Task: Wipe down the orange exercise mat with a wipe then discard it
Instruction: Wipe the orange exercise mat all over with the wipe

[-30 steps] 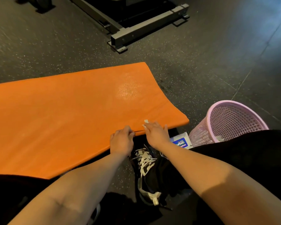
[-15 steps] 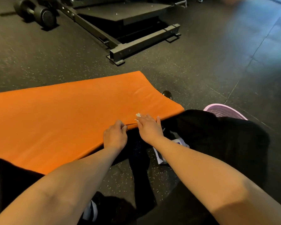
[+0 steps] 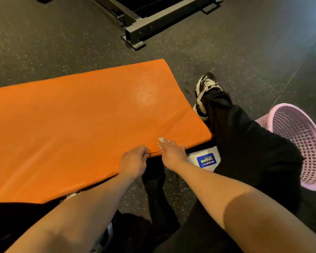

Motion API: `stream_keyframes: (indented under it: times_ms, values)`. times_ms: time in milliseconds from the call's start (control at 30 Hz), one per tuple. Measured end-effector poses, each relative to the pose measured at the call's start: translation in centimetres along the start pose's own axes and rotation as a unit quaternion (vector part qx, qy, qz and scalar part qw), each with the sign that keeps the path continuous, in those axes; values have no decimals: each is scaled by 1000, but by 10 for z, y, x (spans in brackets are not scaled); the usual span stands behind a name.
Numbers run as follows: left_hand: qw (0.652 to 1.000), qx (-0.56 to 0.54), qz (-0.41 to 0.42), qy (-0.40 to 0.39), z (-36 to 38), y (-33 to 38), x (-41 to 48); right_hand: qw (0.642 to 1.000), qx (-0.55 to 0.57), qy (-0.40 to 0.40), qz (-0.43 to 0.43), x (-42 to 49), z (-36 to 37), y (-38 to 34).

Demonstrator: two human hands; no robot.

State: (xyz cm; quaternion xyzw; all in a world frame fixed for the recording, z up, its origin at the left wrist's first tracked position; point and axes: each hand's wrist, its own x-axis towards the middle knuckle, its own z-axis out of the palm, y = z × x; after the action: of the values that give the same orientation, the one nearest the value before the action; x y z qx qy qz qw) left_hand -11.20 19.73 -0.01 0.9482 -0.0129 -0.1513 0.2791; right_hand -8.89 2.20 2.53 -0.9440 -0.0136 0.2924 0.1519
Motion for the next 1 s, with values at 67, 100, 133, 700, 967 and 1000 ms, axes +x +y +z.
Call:
stream_keyframes:
  times_ms: [67,100,133,700,967,1000]
  values:
    - [1000,9,-22,-15,8,-14,-9,999,8,-40,-13,1,24,2]
    - [999,17,-34,-20,10,-22,-13,998,6,-52,-19,1,35,-1]
    - [998,24,-44,-24,10,-31,-17,998,4,-59,-24,0,45,-6]
    - [985,76,-122,-96,12,-41,-17,995,-62,-2,74,23,67,4]
    - [982,79,-139,-98,27,-23,-9,989,-100,-34,-104,14,82,-7]
    - [983,85,-126,-103,29,-21,-8,991,-110,-27,-67,16,75,3]
